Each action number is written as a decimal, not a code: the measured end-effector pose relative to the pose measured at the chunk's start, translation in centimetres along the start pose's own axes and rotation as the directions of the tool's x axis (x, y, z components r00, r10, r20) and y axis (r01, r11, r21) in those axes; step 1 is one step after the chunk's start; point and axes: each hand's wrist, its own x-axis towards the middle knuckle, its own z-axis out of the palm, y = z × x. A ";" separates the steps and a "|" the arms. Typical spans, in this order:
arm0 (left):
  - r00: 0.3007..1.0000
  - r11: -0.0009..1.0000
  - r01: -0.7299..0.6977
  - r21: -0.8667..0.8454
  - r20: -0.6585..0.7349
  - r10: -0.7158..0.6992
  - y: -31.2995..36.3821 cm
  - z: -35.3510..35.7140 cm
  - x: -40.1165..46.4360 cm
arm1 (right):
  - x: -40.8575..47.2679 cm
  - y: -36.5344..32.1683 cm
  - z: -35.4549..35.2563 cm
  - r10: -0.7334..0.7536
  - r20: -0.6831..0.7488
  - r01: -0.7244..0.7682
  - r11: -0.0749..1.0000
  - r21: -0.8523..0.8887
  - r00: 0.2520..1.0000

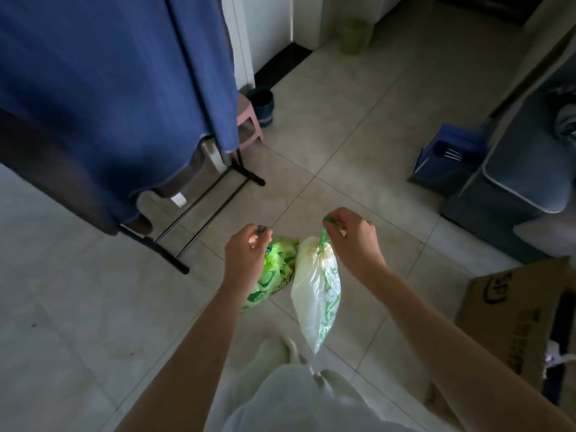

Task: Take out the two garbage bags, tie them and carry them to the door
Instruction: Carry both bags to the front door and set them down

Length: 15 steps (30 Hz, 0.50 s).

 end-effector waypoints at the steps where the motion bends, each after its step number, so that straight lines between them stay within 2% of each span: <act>1: 1.000 1.000 -0.009 0.010 0.015 0.009 0.6 0.9 2.2 | 2.0 0.4 -0.4 0.012 -0.008 -0.012 1.000 -0.005 1.000; 7: 0.991 0.998 -0.068 0.017 0.115 0.066 4.4 7.0 16.3 | 15.2 3.6 -2.6 0.078 -0.116 -0.083 0.996 -0.043 0.990; 11: 0.962 0.990 -0.138 0.009 0.238 0.132 8.0 10.7 24.7 | 24.3 5.0 -4.5 0.139 -0.187 -0.154 0.986 -0.066 0.973; 15: 0.935 0.979 -0.200 0.022 0.302 0.185 12.2 14.1 32.9 | 33.0 6.3 -6.9 0.159 -0.250 -0.181 0.981 -0.066 0.955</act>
